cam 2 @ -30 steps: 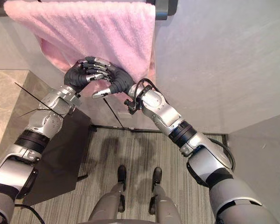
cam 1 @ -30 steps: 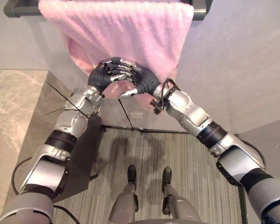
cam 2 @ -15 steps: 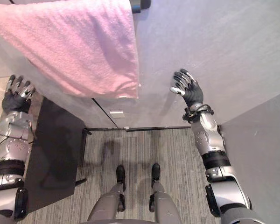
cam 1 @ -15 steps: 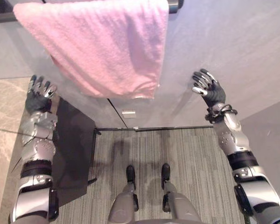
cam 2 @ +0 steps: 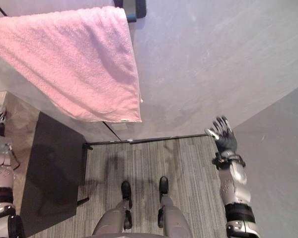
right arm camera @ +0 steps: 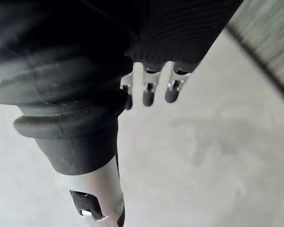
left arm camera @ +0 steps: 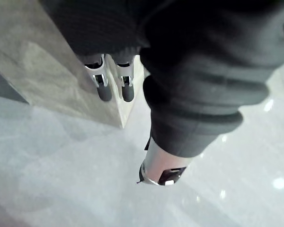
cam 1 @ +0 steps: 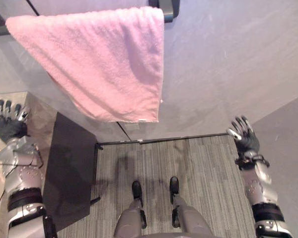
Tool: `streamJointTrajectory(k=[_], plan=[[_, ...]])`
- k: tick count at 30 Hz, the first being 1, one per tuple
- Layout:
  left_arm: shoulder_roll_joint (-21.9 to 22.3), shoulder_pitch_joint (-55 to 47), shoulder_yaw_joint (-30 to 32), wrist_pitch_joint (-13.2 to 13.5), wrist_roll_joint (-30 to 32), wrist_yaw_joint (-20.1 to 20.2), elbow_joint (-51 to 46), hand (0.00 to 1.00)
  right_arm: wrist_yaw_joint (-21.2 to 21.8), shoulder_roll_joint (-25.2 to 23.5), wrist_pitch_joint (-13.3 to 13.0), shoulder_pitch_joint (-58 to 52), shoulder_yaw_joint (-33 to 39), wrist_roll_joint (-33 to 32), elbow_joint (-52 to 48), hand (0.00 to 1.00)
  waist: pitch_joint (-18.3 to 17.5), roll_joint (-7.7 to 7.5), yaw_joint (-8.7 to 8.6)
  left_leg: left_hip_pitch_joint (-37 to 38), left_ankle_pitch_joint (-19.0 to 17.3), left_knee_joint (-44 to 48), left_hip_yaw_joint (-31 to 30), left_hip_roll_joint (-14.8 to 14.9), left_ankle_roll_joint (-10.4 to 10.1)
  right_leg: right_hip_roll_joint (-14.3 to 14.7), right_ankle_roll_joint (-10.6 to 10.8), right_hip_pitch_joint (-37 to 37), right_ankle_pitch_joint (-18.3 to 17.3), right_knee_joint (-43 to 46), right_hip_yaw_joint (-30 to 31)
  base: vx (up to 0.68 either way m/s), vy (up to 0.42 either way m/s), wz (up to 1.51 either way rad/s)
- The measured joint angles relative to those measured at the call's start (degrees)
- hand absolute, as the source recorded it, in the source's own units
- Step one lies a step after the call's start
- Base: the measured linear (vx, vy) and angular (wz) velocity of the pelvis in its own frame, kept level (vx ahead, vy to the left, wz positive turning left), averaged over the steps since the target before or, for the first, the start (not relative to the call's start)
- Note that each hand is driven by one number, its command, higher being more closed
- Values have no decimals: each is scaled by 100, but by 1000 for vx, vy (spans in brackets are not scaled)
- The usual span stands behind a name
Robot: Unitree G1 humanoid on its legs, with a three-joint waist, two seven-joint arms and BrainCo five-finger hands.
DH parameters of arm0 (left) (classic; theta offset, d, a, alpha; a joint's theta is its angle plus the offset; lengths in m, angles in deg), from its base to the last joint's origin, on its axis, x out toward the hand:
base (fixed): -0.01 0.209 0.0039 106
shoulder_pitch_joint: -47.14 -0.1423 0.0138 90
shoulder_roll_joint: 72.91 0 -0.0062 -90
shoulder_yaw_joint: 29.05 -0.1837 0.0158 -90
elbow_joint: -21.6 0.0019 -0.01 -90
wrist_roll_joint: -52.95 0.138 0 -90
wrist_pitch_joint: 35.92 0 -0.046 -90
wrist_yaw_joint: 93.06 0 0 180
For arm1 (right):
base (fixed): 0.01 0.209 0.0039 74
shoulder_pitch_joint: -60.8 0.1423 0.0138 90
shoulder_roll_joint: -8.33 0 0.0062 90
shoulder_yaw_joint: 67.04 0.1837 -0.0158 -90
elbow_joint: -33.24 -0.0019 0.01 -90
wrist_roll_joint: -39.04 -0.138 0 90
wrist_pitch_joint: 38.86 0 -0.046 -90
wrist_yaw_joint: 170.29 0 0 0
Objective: Organize washtable
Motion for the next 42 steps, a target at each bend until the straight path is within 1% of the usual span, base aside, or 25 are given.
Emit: streamJointTrajectory(k=[2,4,5,6,9,11,13,14,16,18,20,24,26,27,28,29,30,32,33,35,36,37,40,41,42], plan=[[603,-208,236,261,232,-187,-120,0,-400,-359,-10,-418,744,1,373,0,-173,9,-11,97,-33,-5,-51,2,29,-11,17,126,-77,4,-39,3,35,12],[1131,-475,374,472,460,-423,-336,0,-714,-624,-71,-804,1114,2,470,0,-293,56,-9,267,-106,-24,-65,3,23,-20,26,313,-143,21,-74,20,29,8],[1303,-587,384,504,553,-475,-415,0,-817,-712,-83,-912,1224,3,493,0,-339,86,-8,333,-121,-36,-70,2,34,-24,30,389,-182,21,-106,54,50,26],[1780,-968,270,465,734,-508,-362,0,-996,-965,-103,-1320,1486,14,695,0,-525,162,-8,508,-190,-37,-114,0,40,-42,61,617,-302,19,-220,42,36,24],[2387,-1563,140,454,1099,-483,-97,0,-1100,-1283,-101,-1600,1553,42,1305,0,-763,183,19,652,-286,-39,-107,2,33,-62,104,819,-415,22,-313,56,34,13],[2763,-1792,36,135,1215,-495,697,0,-1103,-1504,-55,-1675,1538,84,1864,0,-846,224,14,781,-323,-40,-75,0,51,-79,168,946,-480,22,-340,35,27,1],[3395,-2087,-153,-220,1403,-492,1733,0,-1078,-1881,148,-1665,1512,192,2322,0,-880,194,21,834,-351,-41,52,-4,83,-106,169,970,-480,24,-332,15,30,-13],[3531,-2138,-241,-303,1527,-489,1943,0,-1071,-1964,185,-1675,1506,234,2412,0,-892,169,22,848,-352,-41,61,-11,84,-111,170,966,-481,24,-330,30,34,-4],[3483,-2182,-420,-507,2040,-473,2396,0,-1049,-1989,378,-1712,1443,616,2735,0,-945,-28,16,875,-352,-43,147,-26,85,-108,181,954,-488,24,-295,29,30,-4],[3460,-2243,-419,-493,2323,-479,2426,0,-1043,-2003,385,-1743,1419,797,2766,0,-993,-94,21,947,-382,-44,271,-33,88,-110,181,967,-488,24,-152,11,24,-32],[3505,-2323,-429,-503,2848,-470,2524,0,-946,-1960,387,-1742,1097,1075,2760,0,-1003,-93,18,1088,-463,-46,580,-18,90,-120,183,1006,-486,24,83,-9,35,-66],[3454,-2300,-610,-513,3432,-479,2608,0,-950,-1829,375,-1691,284,1552,2496,0,-954,-144,28,1139,-536,-45,1154,-20,120,-111,263,743,-484,110,493,-14,52,-79],[3295,-2238,-1034,-554,3834,-479,2644,0,-949,-1735,347,-1640,-265,1981,2224,0,-948,-154,23,1031,-545,-45,1386,13,134,-108,639,366,-667,438,591,-21,24,-59],[3278,-2215,-1125,-564,3934,-484,2647,0,-948,-1681,344,-1638,-348,2081,2204,0,-954,-122,33,991,-551,-45,1376,69,154,-74,737,300,-735,527,600,18,-25,-16],[3269,-2175,-1291,-569,4213,-502,2643,0,-959,-1579,342,-1613,-437,2467,2189,0,-914,55,41,917,-537,-42,1334,224,193,38,430,15,-948,1264,593,54,-25,9],[3248,-2159,-1359,-573,4336,-506,2625,0,-963,-1561,332,-1612,-462,2664,2127,0,-917,2,35,887,-531,-27,1295,279,189,41,184,-147,-1154,1984,577,126,-107,78],[3078,-2083,-1498,-663,4547,-542,2565,0,-969,-1563,279,-1676,-542,3181,2158,0,-870,-170,47,802,-513,189,959,287,210,-308,322,-48,-1804,3412,582,125,-128,99],[3005,-2067,-1499,-712,4619,-576,2476,0,-944,-1581,274,-1674,-651,3498,2276,0,-903,-371,49,726,-511,273,707,213,194,-480,589,72,-2021,3604,670,84,-168,104],[2944,-2001,-1496,-731,4704,-572,2476,0,-931,-1589,277,-1666,-759,3736,2308,0,-964,-486,92,666,-462,348,484,141,130,-455,636,80,-2054,3621,610,109,-141,88],[3022,-1939,-1589,-735,4706,-572,2487,0,-933,-1477,285,-1631,-780,4016,2450,0,-1015,-346,337,410,-410,501,221,167,130,-322,683,413,-2085,2930,660,81,-97,65],[3056,-1929,-1682,-725,4705,-574,2462,0,-928,-1396,331,-1459,-792,4088,2569,0,-977,-314,345,222,-384,647,144,180,107,-346,519,473,-2284,2891,865,8,-71,69],[3032,-1925,-1725,-739,4700,-573,2476,0,-937,-1389,365,-1364,-856,4198,2648,0,-975,-324,306,165,-353,673,0,92,91,-414,508,480,-2398,2881,936,-18,-79,74],[3048,-1921,-1830,-728,4508,-584,2503,0,-944,-1346,410,-1062,-1298,4589,2832,0,-923,-198,466,-149,-293,884,-284,137,3,-348,371,752,-2497,2200,830,-84,-60,44],[3050,-1886,-1837,-730,4399,-588,2519,0,-948,-1339,409,-937,-1407,4682,2823,0,-822,-69,470,-280,-255,1009,-463,210,-51,-225,332,796,-2463,2147,713,-164,-84,51],[3053,-1874,-1839,-728,4347,-589,2521,0,-951,-1335,408,-893,-1474,4686,2824,0,-745,-26,475,-285,-228,1041,-567,252,-93,-174,325,860,-2459,2154,627,-240,-149,67]])
